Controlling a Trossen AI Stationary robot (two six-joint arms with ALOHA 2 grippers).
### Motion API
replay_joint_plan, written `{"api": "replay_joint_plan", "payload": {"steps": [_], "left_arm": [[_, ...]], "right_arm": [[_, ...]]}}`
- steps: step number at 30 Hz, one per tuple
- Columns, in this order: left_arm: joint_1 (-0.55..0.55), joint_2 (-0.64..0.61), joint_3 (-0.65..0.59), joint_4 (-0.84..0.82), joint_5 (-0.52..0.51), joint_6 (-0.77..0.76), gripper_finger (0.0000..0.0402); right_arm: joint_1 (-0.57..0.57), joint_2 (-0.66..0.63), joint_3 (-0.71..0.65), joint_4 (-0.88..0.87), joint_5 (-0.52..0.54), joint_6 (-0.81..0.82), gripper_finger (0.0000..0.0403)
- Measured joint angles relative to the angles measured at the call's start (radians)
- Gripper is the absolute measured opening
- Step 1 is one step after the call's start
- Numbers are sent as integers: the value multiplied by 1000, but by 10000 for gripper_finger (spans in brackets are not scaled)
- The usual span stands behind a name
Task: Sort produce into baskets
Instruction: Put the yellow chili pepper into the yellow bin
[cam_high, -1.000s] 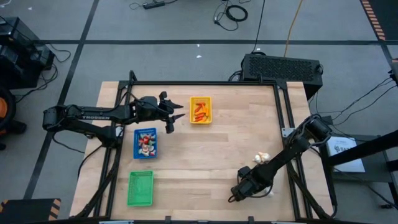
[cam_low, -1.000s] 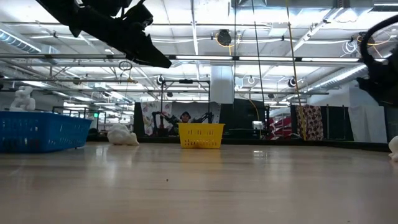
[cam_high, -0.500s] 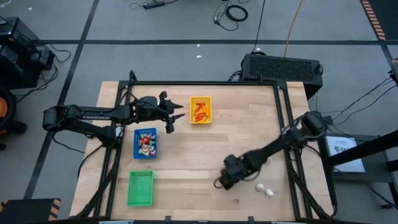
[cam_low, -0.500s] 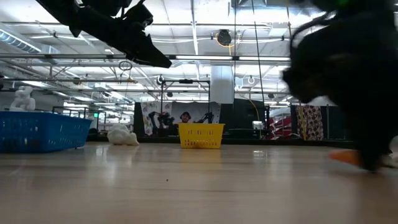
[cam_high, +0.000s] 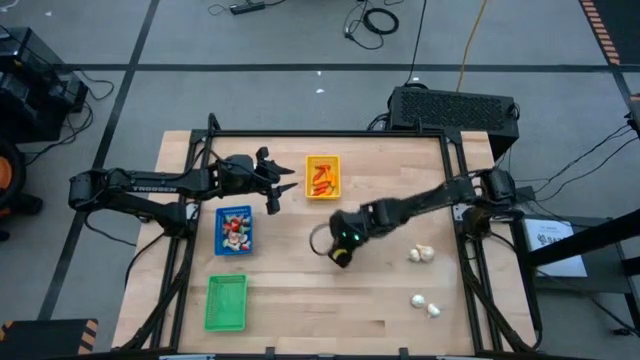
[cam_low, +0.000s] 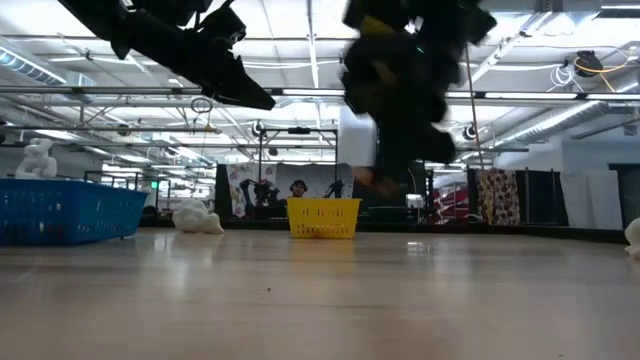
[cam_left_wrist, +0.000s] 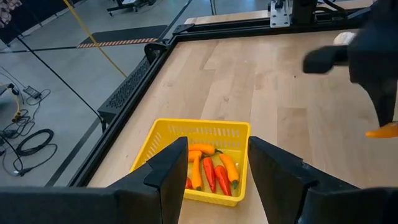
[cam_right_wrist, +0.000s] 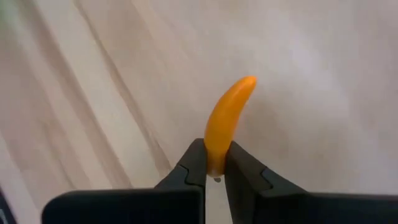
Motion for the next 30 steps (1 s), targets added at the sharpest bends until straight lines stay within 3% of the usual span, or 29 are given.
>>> {"api": "replay_joint_plan", "payload": {"steps": [6, 16, 25, 30], "left_arm": [[0, 0, 0, 0, -2, 8, 176], [24, 0, 0, -3, -4, 8, 176], [46, 0, 0, -7, -4, 8, 176], [52, 0, 1, -22, -4, 9, 176]], "right_arm": [[-114, -2, 139, -78, 130, -202, 23], [-343, 23, 143, 33, 122, -376, 23], [-420, 105, 143, 147, 66, -436, 24], [-430, 111, 143, 166, 66, -443, 48]]}}
